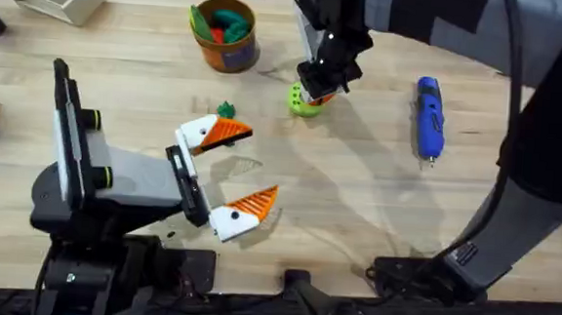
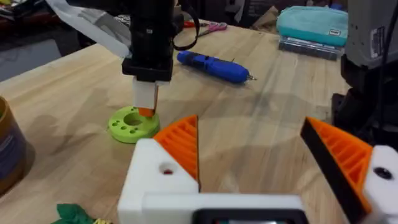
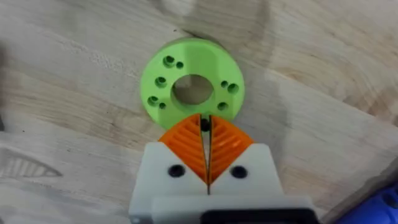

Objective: Pick up the gripper from the table and insert it into the empty holder that is missing its gripper. Then pick up a screw, insert it into the mounting hole, and use the screwdriver to tighten it. Finally, clean up the table by picking up the vegetable and placing it into the bucket.

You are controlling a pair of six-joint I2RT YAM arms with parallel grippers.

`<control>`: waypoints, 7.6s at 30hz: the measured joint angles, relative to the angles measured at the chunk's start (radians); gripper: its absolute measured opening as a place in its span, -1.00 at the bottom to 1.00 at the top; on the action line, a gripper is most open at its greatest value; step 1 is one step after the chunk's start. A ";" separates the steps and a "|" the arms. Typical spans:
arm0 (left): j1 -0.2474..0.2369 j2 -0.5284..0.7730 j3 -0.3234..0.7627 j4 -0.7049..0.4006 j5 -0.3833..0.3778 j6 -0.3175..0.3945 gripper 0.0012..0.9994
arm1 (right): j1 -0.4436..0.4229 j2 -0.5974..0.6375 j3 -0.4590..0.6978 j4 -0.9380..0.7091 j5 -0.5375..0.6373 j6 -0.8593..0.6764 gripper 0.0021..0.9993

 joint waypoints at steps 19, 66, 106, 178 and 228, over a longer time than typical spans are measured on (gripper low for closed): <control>0.000 0.000 0.000 0.000 0.000 0.000 0.97 | 0.002 -0.173 0.366 -0.329 0.000 -0.028 -0.99; 0.000 0.000 0.000 0.000 0.000 0.000 0.97 | 0.509 -0.099 0.584 -0.412 -0.190 -0.587 -0.99; 0.000 0.000 0.000 0.000 0.000 0.000 0.97 | 0.529 -0.065 0.584 -0.415 -0.132 -0.583 -0.99; 0.000 0.000 0.000 -0.002 0.007 0.000 0.97 | 0.513 0.000 0.585 -0.415 -0.121 -0.558 0.97; 0.000 0.000 0.000 -0.002 0.007 0.000 0.97 | -0.552 -0.714 -0.250 -0.110 -0.139 -0.032 0.97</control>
